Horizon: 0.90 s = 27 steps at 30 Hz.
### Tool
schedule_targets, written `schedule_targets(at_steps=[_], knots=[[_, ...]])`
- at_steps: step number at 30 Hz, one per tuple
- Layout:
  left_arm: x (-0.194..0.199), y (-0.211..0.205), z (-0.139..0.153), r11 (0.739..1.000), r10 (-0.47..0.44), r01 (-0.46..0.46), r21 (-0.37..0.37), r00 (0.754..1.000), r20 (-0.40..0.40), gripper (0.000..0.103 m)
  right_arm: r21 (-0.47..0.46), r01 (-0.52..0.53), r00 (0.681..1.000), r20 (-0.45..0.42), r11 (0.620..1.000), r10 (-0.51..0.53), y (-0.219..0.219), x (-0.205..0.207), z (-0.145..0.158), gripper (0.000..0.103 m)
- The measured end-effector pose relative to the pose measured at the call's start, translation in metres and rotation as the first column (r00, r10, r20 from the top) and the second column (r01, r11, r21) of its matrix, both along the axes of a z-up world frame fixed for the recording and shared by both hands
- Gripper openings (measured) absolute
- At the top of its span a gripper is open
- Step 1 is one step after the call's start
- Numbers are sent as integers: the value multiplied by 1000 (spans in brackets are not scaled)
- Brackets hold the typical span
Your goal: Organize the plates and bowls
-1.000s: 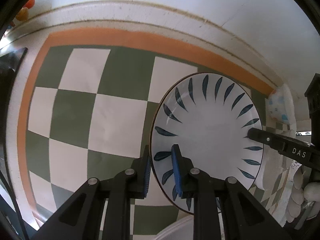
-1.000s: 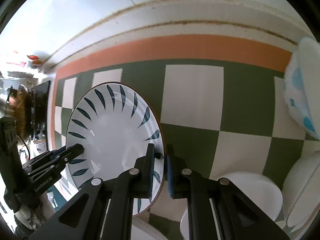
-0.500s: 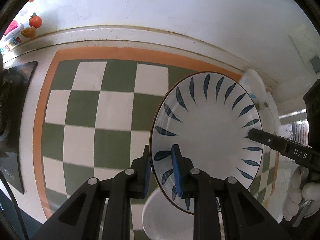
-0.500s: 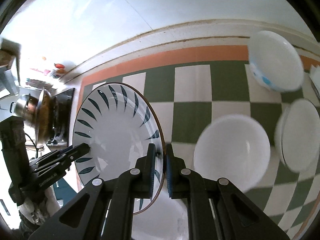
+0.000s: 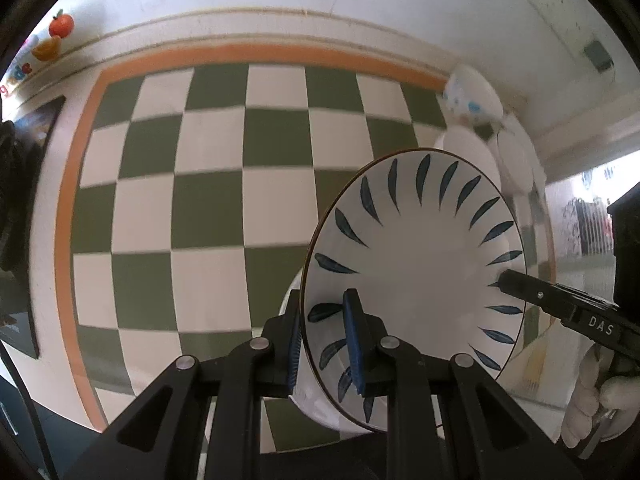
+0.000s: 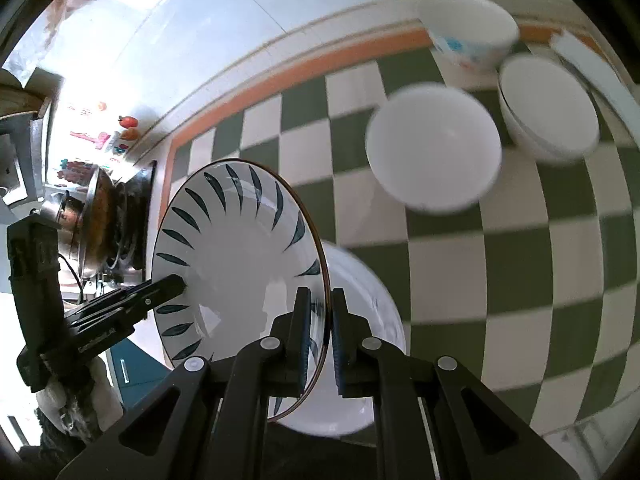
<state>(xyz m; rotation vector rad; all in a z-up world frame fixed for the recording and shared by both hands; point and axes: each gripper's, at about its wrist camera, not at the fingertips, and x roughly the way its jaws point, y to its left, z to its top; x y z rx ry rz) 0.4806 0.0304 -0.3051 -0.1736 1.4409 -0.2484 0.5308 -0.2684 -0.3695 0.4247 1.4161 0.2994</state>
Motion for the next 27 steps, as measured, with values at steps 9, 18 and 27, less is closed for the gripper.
schedule_targets(at_steps=[9,18,27], knots=[[-17,-7,-39,999,-44,46,16,996,-77,18,-20,30,998,-61,999,-31,1,-38,-45,11],[-19,-16,-56,997,-57,62,43,993,-102,18,-22,47,994,-97,999,-49,-2,-48,-73,11],[-17,-23,-68,995,-60,68,67,992,-115,20,-41,44,993,-109,998,-48,3,-46,-80,11]])
